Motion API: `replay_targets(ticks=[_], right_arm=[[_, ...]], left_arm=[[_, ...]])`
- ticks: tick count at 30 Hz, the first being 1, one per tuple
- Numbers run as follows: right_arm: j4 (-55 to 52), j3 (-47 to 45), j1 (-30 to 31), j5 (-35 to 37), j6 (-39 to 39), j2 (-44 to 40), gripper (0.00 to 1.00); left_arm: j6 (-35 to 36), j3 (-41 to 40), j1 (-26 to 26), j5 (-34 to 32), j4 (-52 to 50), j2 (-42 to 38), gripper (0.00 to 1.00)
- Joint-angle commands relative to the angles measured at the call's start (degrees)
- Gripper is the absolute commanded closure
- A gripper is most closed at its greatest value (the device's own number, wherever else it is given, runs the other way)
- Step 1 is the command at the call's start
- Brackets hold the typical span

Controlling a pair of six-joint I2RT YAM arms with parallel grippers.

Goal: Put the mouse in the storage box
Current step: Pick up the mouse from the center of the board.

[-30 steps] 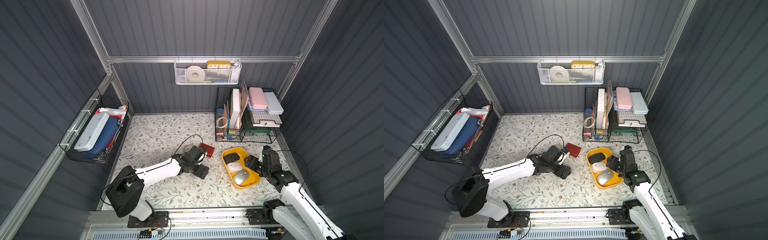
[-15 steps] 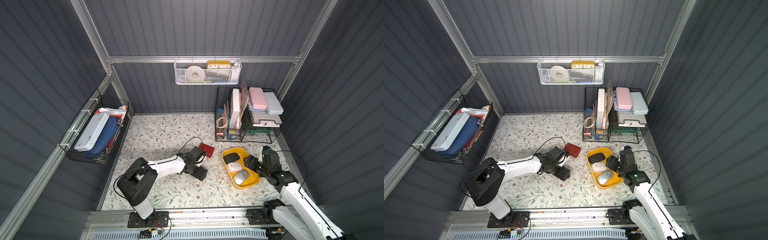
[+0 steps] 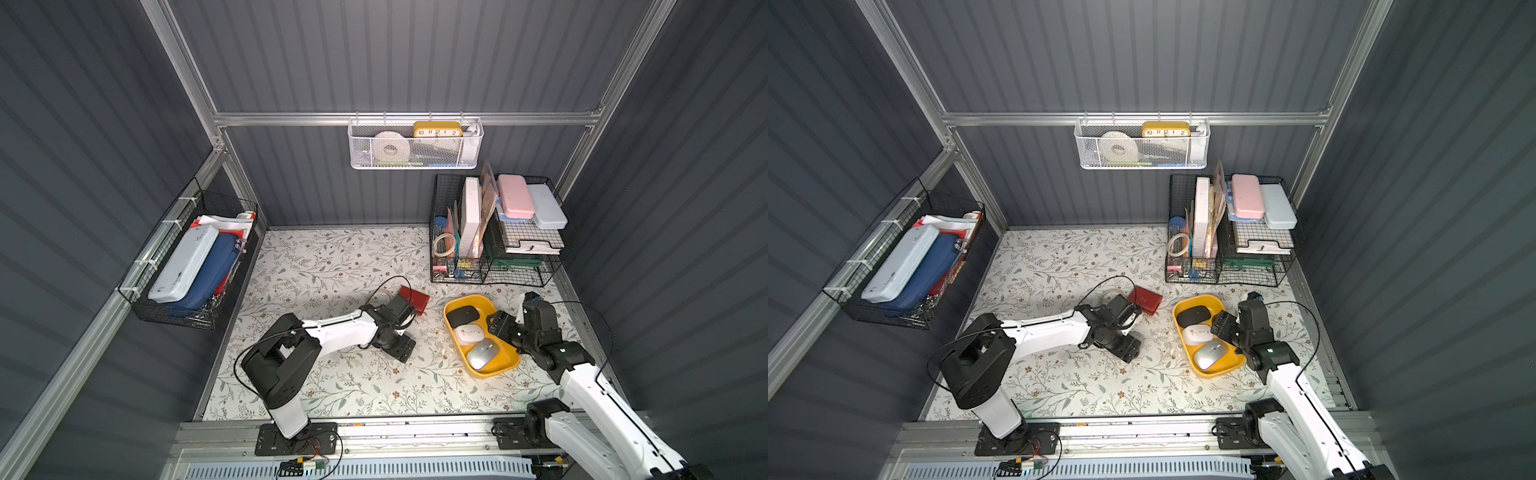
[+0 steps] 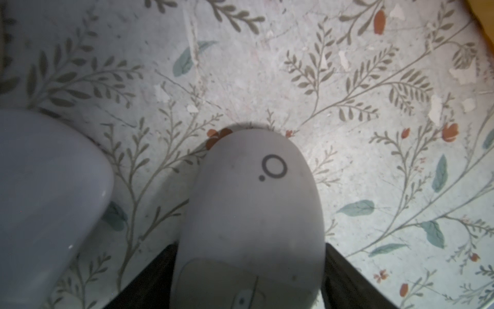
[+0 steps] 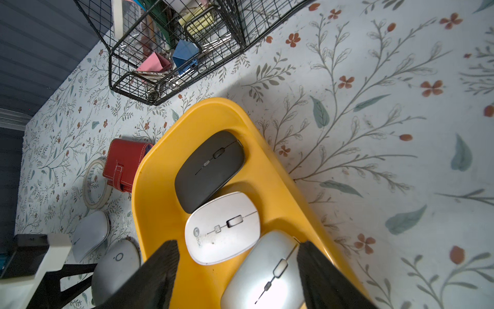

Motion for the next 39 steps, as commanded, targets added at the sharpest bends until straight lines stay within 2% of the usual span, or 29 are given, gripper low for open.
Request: replay_targets(ticks=[1, 5, 10, 12, 15, 17, 20, 22, 26, 29, 32, 34, 39], right_arm=[[1.38, 0.2, 0.24, -0.14, -0.36, 0.67, 0.25], [1.35, 0.94, 0.24, -0.68, -0.31, 1.63, 0.25], [1.37, 1.59, 0.24, -0.53, -0.62, 2.2, 0.25], [1.3, 1.7, 0.28, -0.68, -0.66, 2.35, 0.25], [1.29, 1.66, 0.24, -1.29, -0.42, 2.5, 0.25], [0.32, 2.55, 0.25, -2.27, 0.9, 2.4, 0.25], [-2.28, 5.73, 0.25, -8.71, 2.03, 2.22, 0.26], [-2.46, 7.3, 0.24, -10.72, 3.73, 2.3, 0.26], [0.44, 8.73, 0.67, -20.23, 8.88, 2.39, 0.26], [9.46, 7.74, 5.08, -25.97, 15.33, 2.95, 0.24], [11.68, 9.44, 13.55, -22.99, 17.88, 5.12, 0.22], [11.29, 11.31, 17.15, -22.39, 18.33, 7.74, 0.22], [14.24, 12.49, 22.91, -23.18, 20.17, 12.94, 0.22]], left_arm=[[-3.7, 0.91, -3.84, -3.89, -7.26, 4.69, 0.17], [-4.67, 2.05, -5.09, -5.29, -8.87, 7.43, 0.22], [-3.99, 2.39, -5.13, -4.6, -8.4, 7.04, 0.31], [-3.97, 2.21, -5.06, -4.11, -7.76, 6.48, 0.36], [-4.09, 1.92, -5.09, -3.01, -6.85, 4.74, 0.49], [-4.52, 1.28, -5.09, -2.63, -5.72, 2.21, 0.5], [-3.99, -0.92, -5.09, -0.76, -2.66, -3.74, 0.51], [-3.34, -3.05, -5.1, 2.04, 1.48, -8.83, 0.51], [-2.01, -7.31, -5.09, 7.85, 9.21, -17.77, 0.5], [-1.07, -8.81, -5.09, 11.82, 12.01, -21.35, 0.52], [-0.83, -10.55, -5.09, 13.22, 14.58, -24.28, 0.51], [-0.87, -11.31, -5.1, 13.39, 15.57, -25.65, 0.51], [-1.01, -11.46, -5.09, 12.96, 15.82, -27.14, 0.51]])
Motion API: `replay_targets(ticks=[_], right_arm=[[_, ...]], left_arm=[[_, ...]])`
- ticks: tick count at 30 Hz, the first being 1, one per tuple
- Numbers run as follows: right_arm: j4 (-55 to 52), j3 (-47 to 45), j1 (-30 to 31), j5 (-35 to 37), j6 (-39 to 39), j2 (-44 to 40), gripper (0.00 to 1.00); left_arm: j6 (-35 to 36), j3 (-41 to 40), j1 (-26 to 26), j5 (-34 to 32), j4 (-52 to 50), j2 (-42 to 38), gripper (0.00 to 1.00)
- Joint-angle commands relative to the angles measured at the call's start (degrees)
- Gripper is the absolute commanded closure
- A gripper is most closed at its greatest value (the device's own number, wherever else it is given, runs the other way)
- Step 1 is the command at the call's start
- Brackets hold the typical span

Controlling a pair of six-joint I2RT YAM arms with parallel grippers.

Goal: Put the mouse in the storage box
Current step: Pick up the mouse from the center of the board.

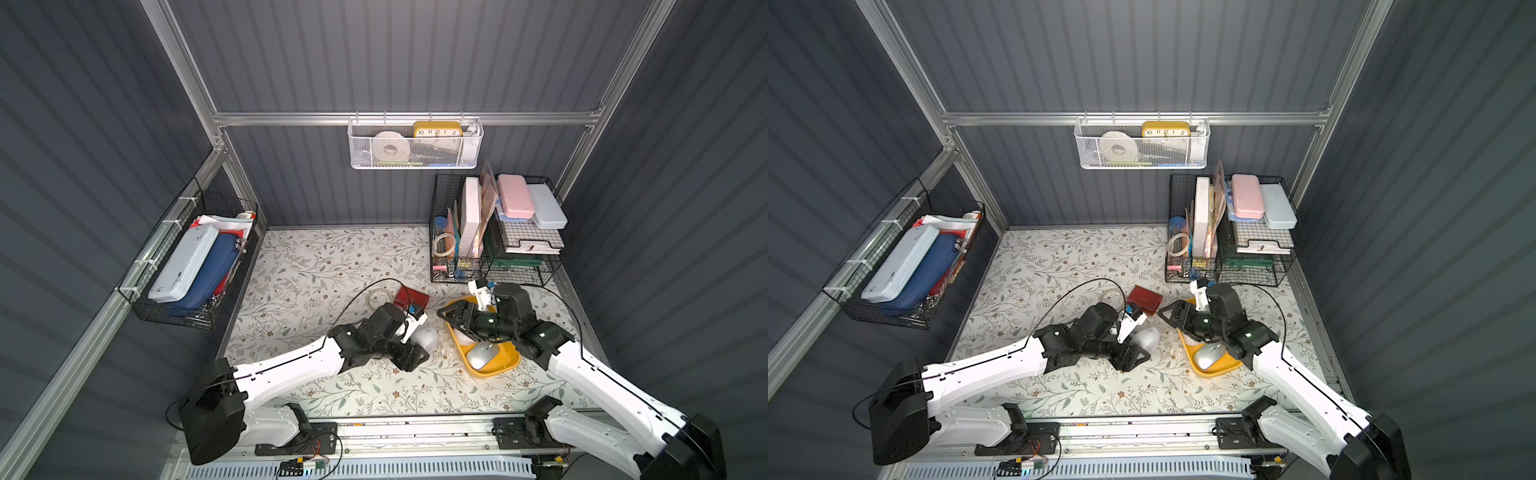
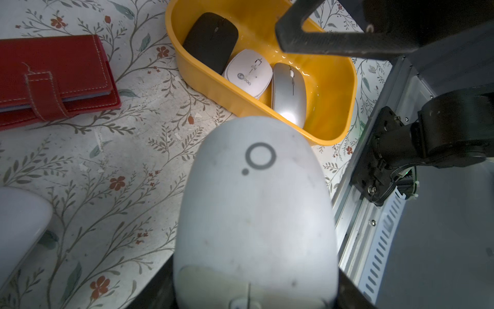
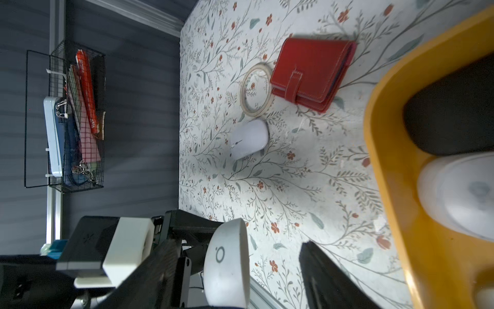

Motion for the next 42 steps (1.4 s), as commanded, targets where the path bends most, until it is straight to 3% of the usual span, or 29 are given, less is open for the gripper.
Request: replay_targets(ticks=[1, 14, 33, 37, 42], right_arm=[[4.01, 1.27, 3.13, -1.03, 2.83, 2.2, 0.22], [6.56, 0.38, 11.96, -1.25, 5.19, 5.73, 0.29], [11.58, -1.2, 14.32, -2.88, 7.14, 10.13, 0.58], [11.88, -0.89, 14.33, -2.17, 6.96, 9.88, 0.67], [9.74, 0.68, 14.24, 0.77, 4.95, 9.65, 0.69]], left_arm=[[1.19, -0.26, -0.24, 1.3, 2.07, -1.66, 0.51], [0.62, -0.99, -0.2, -1.42, 1.96, -1.94, 0.52], [0.16, -2.1, -0.19, -1.89, 2.36, -3.64, 0.5], [-0.1, -2.09, -0.2, -2.81, 2.01, -3.6, 0.28], [0.0, -2.28, -0.18, -3.98, 1.57, -3.57, 0.01]])
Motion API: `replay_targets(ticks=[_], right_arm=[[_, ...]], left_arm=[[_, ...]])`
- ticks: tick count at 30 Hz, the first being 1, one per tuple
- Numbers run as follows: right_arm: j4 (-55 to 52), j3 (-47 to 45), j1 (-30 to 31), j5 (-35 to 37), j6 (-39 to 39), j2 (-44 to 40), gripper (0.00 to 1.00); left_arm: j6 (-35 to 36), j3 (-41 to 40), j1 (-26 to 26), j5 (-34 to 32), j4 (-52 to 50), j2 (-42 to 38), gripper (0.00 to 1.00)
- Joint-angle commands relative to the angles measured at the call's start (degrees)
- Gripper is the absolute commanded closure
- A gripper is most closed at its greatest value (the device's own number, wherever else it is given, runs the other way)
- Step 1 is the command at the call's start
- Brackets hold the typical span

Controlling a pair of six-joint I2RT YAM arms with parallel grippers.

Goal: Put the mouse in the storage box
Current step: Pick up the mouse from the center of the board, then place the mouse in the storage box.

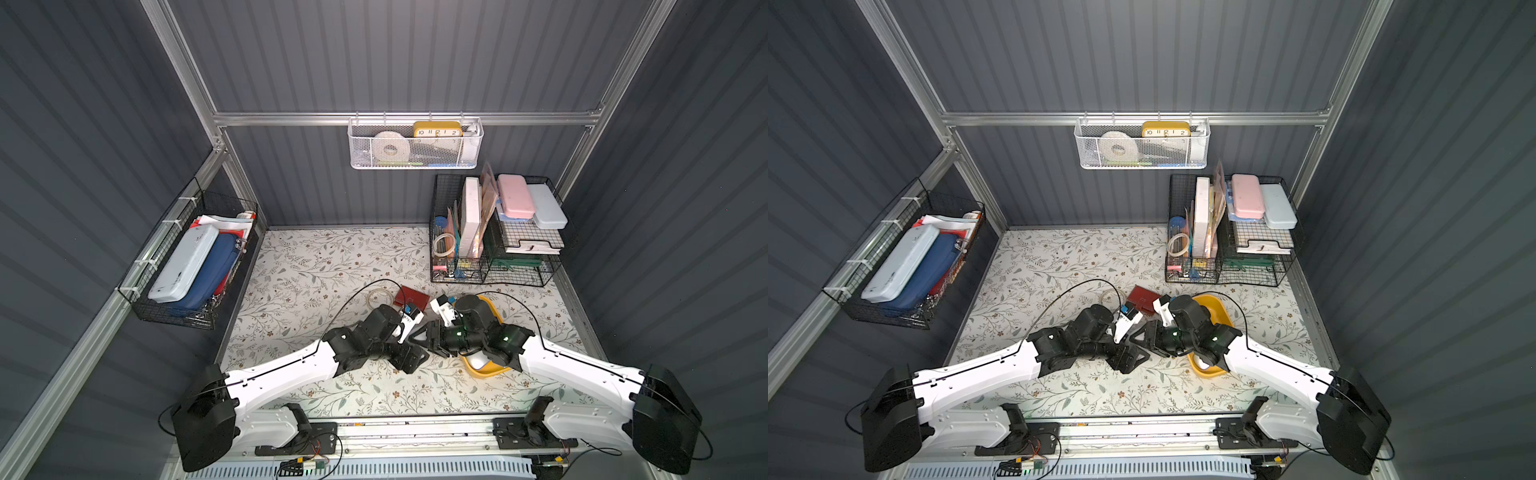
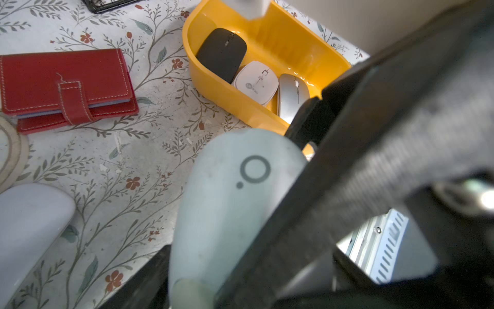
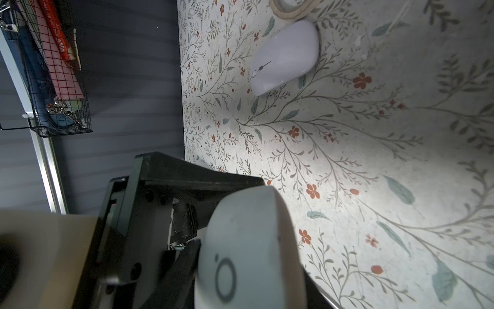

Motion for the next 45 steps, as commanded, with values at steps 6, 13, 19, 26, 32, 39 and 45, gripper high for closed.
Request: replay_targets(ticks=[6, 13, 19, 26, 32, 39, 45], right_arm=[[-6.47, 5.15, -1.79, 6.89, -6.94, -0.65, 0.7], [-12.42, 6.77, -11.88, 11.3, -13.85, -4.54, 0.71], [-16.87, 5.88, -26.0, 8.98, -20.17, -7.52, 0.71], [-16.25, 1.97, -36.26, 7.33, -22.53, -8.41, 0.71], [-9.89, -2.74, -38.68, 0.77, -19.83, -4.84, 0.71], [-2.85, -6.06, -38.7, -3.01, -16.87, 0.47, 0.71], [1.61, -7.68, -38.7, -2.1, -15.82, 2.87, 0.71]], left_arm=[[0.42, -1.32, -0.19, -1.16, 0.56, -2.08, 0.01], [0.42, -1.94, -0.13, -3.1, -1.05, -3.45, 0.01], [-0.26, -3.35, -0.15, -3.96, -1.08, -4.12, 0.01], [-0.55, -3.96, -0.11, -4.58, -0.58, -4.02, 0.01], [-0.46, -3.88, -0.11, -4.97, -1.16, -3.87, 0.01], [0.07, -4.72, 0.15, -7.78, -2.71, -6.76, 0.01], [0.2, -5.1, 0.41, -8.84, -4.26, -7.21, 0.01]])
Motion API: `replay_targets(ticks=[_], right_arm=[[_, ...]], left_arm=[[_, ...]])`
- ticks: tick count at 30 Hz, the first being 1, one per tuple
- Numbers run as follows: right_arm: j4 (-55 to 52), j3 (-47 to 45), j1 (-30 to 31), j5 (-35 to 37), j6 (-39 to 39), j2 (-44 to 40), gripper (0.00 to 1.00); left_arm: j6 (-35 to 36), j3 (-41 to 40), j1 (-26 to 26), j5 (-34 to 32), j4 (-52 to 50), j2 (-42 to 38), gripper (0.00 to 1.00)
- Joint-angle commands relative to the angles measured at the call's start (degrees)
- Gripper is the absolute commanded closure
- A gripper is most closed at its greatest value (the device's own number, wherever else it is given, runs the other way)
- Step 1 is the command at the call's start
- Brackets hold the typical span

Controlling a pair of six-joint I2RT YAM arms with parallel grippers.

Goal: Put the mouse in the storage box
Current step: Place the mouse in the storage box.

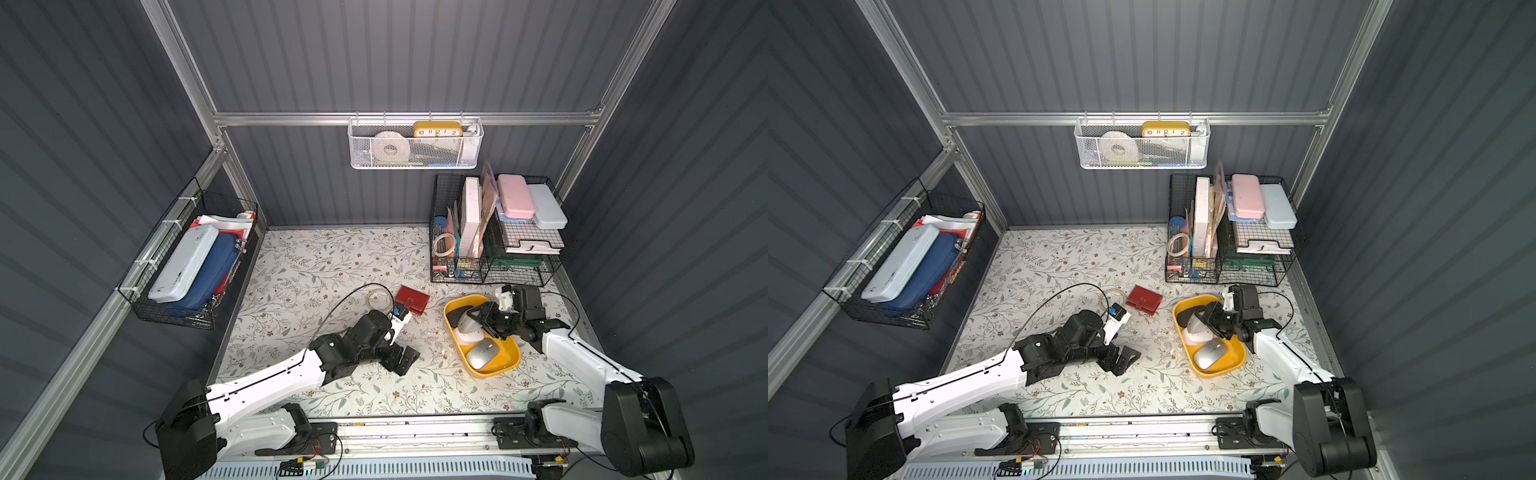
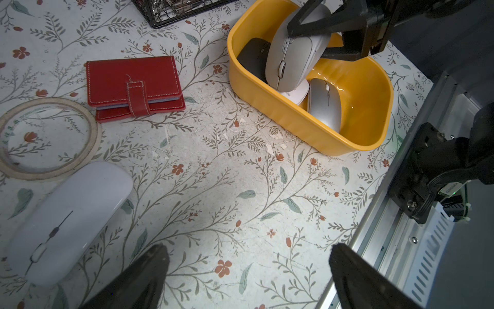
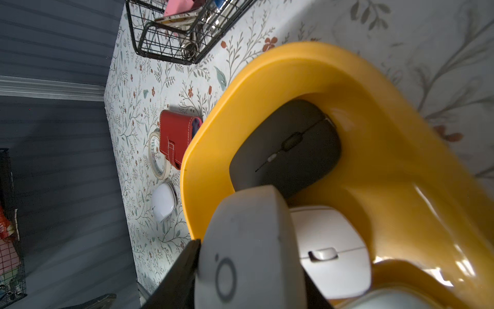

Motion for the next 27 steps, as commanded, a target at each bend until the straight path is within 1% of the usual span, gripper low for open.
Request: replay_targets(ticks=[1, 3, 5, 10, 13, 15, 18, 21, 27], right_arm=[[5.16, -0.47, -0.13, 0.06, 0.81, 1.41, 0.71], [5.03, -0.34, -0.12, 0.68, 0.41, 1.76, 0.7], [5.24, -0.67, -0.15, 1.67, 0.31, 1.9, 0.66], [5.03, -1.05, -0.17, 2.55, 0.26, 2.36, 0.48], [4.03, -0.97, -0.16, 3.11, -0.05, 1.79, 0.4], [1.54, -0.31, -0.09, 5.01, -1.13, 0.68, 0.35], [-1.42, 0.2, -0.14, 8.02, -2.49, -1.74, 0.32], [-2.97, 0.29, -0.17, 10.05, -3.29, -4.08, 0.31], [-6.49, 0.37, -0.14, 11.45, -4.64, -8.65, 0.31]], left_arm=[[0.31, -1.19, 0.48, -1.49, -2.68, -1.11, 0.01], [0.33, -1.49, 0.89, -1.45, -2.78, -1.66, 0.01], [0.3, -1.75, 1.2, -1.31, -2.7, -2.25, 0.01], [0.0, -2.23, 1.45, -1.05, -2.53, -2.61, 0.01], [0.11, -2.29, 1.56, -1.33, -3.08, -2.52, 0.01], [0.31, -2.21, 1.76, -2.53, -4.29, -2.83, 0.0], [0.73, -2.54, 2.42, -2.76, -5.12, -3.96, 0.01], [0.64, -2.85, 2.74, -3.29, -4.98, -4.74, 0.01], [-0.06, -2.14, 3.93, -3.88, -5.62, -2.7, 0.01]])
